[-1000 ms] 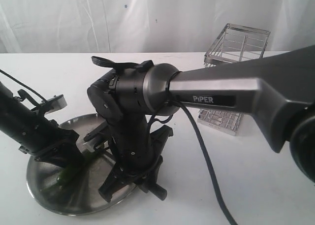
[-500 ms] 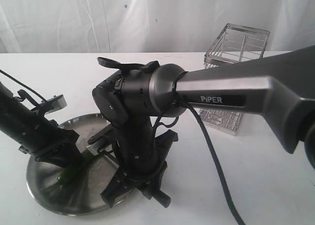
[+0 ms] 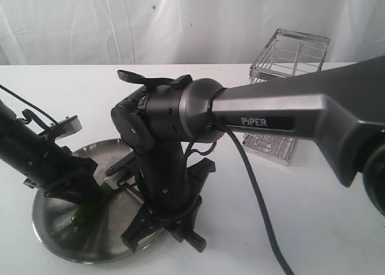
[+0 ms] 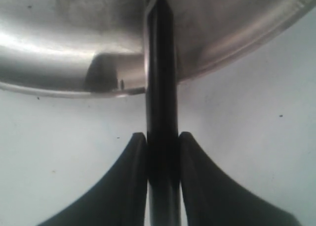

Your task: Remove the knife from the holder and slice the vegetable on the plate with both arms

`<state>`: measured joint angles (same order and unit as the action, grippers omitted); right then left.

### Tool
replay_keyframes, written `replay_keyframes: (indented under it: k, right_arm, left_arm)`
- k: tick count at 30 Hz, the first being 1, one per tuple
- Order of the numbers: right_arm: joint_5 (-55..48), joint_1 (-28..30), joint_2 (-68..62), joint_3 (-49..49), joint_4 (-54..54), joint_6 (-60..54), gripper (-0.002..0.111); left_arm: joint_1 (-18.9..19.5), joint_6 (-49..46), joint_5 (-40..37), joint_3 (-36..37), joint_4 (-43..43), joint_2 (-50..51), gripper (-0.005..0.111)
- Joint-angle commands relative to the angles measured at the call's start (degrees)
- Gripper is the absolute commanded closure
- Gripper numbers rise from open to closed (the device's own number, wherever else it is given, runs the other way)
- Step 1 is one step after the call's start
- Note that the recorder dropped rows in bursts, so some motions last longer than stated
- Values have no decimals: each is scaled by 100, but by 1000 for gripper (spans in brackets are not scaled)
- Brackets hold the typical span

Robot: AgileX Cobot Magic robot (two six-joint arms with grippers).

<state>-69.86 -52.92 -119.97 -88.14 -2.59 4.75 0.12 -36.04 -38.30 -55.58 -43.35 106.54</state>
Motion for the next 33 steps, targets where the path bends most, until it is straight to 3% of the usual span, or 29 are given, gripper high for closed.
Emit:
replay_keyframes:
  k: [1,33]
  right_arm:
    - [-10,36,-77,-210,-35,-101,107]
    - [-10,36,-80,-275,-218,-309,107]
  left_arm:
    - [-26,-3,32,56,12,116,60]
    - [-26,-60,-122,35,-141,54,60]
